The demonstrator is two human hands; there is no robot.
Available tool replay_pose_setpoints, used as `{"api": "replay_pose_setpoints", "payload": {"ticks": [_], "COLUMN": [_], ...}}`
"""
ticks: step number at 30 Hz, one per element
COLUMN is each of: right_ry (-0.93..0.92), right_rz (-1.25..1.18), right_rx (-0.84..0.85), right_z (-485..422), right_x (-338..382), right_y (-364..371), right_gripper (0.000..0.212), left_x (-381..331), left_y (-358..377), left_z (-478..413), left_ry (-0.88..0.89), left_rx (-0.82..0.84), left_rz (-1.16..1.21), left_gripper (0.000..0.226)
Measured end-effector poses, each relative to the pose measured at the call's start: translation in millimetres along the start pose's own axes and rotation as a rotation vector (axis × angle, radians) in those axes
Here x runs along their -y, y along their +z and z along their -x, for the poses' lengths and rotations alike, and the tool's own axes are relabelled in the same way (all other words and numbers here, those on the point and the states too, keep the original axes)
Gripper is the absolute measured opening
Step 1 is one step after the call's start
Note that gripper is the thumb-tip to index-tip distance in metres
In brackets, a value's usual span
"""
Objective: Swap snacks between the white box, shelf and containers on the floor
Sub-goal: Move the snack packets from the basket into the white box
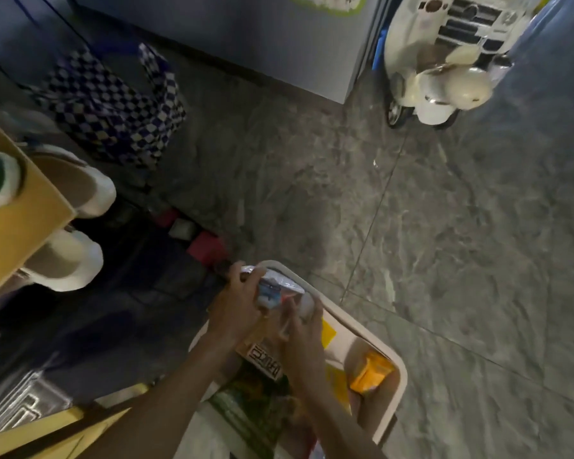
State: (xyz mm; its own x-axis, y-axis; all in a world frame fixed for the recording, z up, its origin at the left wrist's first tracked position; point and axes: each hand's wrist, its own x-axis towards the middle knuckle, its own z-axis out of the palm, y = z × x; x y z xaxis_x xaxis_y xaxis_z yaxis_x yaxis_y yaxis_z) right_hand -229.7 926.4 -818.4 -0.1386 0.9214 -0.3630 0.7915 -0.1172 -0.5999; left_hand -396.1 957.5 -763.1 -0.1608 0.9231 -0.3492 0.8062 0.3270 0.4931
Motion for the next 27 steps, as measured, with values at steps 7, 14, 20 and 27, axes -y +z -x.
{"api": "replay_pose_setpoints", "payload": {"ticks": [7, 14, 20, 27], "right_ry": [-0.057, -0.049, -0.145, -0.231], "right_rz": [0.007, -0.104, -0.123, -0.19], "right_rx": [-0.039, -0.128, -0.235, -0.375], "right_z": [12, 68, 119, 188], "right_x": [14, 81, 146, 202], "right_y": [-31, -150, -255, -339], "right_gripper": [0.084, 0.064, 0.067, 0.068], "left_x": [-16, -51, -114, -173], "left_y": [-38, -115, -212, -310], "left_z": [29, 80, 130, 203], "left_ry": [-0.048, 0.066, 0.206, 0.315], "left_rx": [-0.085, -0.285, -0.356, -0.439], "left_rz": [0.109, 0.143, 0.222, 0.335], "left_gripper": [0.074, 0.068, 0.069, 0.086]}}
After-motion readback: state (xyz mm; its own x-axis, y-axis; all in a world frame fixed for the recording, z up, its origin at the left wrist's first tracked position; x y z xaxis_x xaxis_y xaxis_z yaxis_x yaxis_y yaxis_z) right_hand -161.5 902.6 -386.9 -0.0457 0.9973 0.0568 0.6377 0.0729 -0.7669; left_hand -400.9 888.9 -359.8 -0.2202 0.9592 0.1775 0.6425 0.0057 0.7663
